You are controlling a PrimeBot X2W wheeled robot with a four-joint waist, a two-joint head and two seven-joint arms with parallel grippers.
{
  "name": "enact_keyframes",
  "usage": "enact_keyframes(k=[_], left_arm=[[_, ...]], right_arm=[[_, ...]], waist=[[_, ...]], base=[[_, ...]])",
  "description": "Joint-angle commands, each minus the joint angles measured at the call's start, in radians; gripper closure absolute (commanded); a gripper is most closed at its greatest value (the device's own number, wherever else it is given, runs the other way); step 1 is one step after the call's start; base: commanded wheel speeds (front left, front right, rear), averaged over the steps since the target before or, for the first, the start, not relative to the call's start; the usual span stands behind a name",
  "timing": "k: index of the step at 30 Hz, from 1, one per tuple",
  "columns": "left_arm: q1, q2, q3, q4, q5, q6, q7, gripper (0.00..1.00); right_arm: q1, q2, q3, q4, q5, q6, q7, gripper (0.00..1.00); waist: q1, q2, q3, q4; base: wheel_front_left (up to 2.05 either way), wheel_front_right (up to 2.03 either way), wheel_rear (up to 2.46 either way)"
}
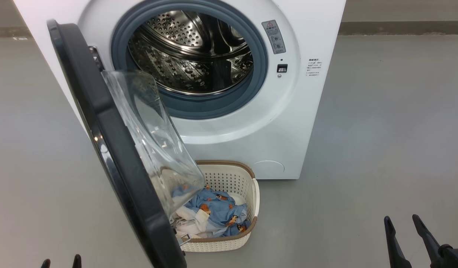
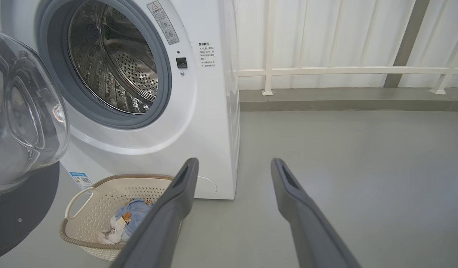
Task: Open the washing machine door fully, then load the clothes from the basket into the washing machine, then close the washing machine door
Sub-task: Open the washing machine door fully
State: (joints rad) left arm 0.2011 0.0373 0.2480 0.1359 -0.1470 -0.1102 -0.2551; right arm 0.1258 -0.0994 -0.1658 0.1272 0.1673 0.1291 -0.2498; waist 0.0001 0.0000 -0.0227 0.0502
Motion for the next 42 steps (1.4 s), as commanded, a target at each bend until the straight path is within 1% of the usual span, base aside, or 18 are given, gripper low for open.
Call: enact_keyframes(k=[1,23,24,25,27,28,38,42], left_arm=[[-0.022,0.013,0.034,-0.029,-0.008,0.003,-0.007,0.0],[-0.02,0.013,0.024,-0.031,-0.015,0.012,-0.007,0.0],[-0.02,0.013,0.024,-0.03,-0.018,0.012,-0.007,0.12],[-0.02,0.013,0.023,-0.029,-0.02,0.012,-0.007,0.28],[-0.02,0.013,0.021,-0.023,-0.025,0.01,-0.007,0.8],[-0.02,0.013,0.02,-0.02,-0.03,0.01,-0.007,1.0],[-0.023,0.013,0.023,-0.011,-0.039,0.009,-0.007,1.0],[-0.033,0.013,0.044,-0.032,-0.054,0.021,-0.007,1.0]], right_arm=[[-0.021,-0.018,0.029,-0.021,-0.006,0.002,-0.012,0.0],[-0.022,-0.021,0.046,-0.018,-0.001,0.002,-0.012,0.0],[-0.022,-0.022,0.047,-0.019,-0.001,0.002,-0.012,0.0],[-0.022,-0.023,0.047,-0.018,-0.001,0.002,-0.012,0.0],[-0.023,-0.023,0.048,-0.018,0.001,0.002,-0.012,0.0],[-0.024,-0.023,0.049,-0.018,0.001,0.002,-0.012,0.0],[-0.025,-0.022,0.047,-0.023,0.003,0.002,-0.012,0.0],[-0.024,-0.02,0.05,-0.024,0.005,0.002,-0.012,0.0]], waist=[[0.0,0.0,0.001,0.0],[0.0,0.0,-0.001,0.009],[0.0,0.0,-0.001,0.009],[0.0,0.0,-0.001,0.009],[0.0,0.0,-0.001,0.009],[0.0,0.0,-0.001,0.009],[0.0,0.0,0.0,0.01],[0.0,0.0,-0.001,0.012]], base=[[0.0,0.0,0.0],[0.0,0.0,0.0],[0.0,0.0,0.0],[0.0,0.0,0.0],[0.0,0.0,0.0],[0.0,0.0,0.0],[0.0,0.0,0.0],[0.0,0.0,0.0]])
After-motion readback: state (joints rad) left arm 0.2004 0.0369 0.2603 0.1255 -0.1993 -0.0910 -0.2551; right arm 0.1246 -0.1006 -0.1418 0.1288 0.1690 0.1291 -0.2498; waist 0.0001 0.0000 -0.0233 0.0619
